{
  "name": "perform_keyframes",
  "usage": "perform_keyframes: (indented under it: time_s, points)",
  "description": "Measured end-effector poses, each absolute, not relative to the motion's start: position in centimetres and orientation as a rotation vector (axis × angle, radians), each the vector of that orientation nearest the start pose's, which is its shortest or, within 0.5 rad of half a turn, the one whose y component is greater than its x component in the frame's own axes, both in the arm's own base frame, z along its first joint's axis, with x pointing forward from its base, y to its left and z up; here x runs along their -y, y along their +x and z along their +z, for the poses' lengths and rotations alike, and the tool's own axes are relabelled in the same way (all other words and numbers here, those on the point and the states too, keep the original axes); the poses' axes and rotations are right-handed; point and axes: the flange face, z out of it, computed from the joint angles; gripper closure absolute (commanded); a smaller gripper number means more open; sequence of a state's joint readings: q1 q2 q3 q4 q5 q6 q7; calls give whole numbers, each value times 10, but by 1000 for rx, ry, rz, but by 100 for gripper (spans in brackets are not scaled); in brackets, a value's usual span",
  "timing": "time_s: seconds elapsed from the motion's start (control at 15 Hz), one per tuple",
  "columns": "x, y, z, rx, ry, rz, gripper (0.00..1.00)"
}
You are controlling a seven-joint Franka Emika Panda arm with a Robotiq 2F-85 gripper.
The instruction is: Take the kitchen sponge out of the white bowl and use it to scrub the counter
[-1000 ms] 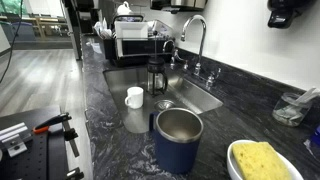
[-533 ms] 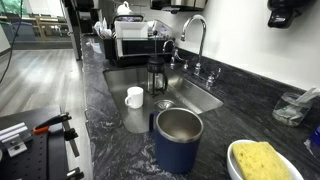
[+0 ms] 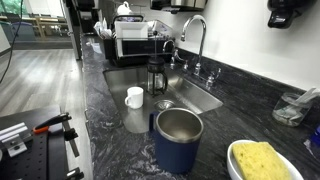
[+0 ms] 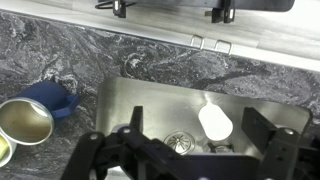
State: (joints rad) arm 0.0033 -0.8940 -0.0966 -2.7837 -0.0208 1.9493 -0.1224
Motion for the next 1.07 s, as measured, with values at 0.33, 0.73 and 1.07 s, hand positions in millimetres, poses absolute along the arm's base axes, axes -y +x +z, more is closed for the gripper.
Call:
perform_keyframes:
  time_s: [0.33, 0.73, 1.07]
  points:
    - [64, 307, 463, -154, -3136, -273, 0]
    - [121, 343, 456, -442, -3151, -403, 0]
    - [159, 396, 437, -741, -3168, -373, 0]
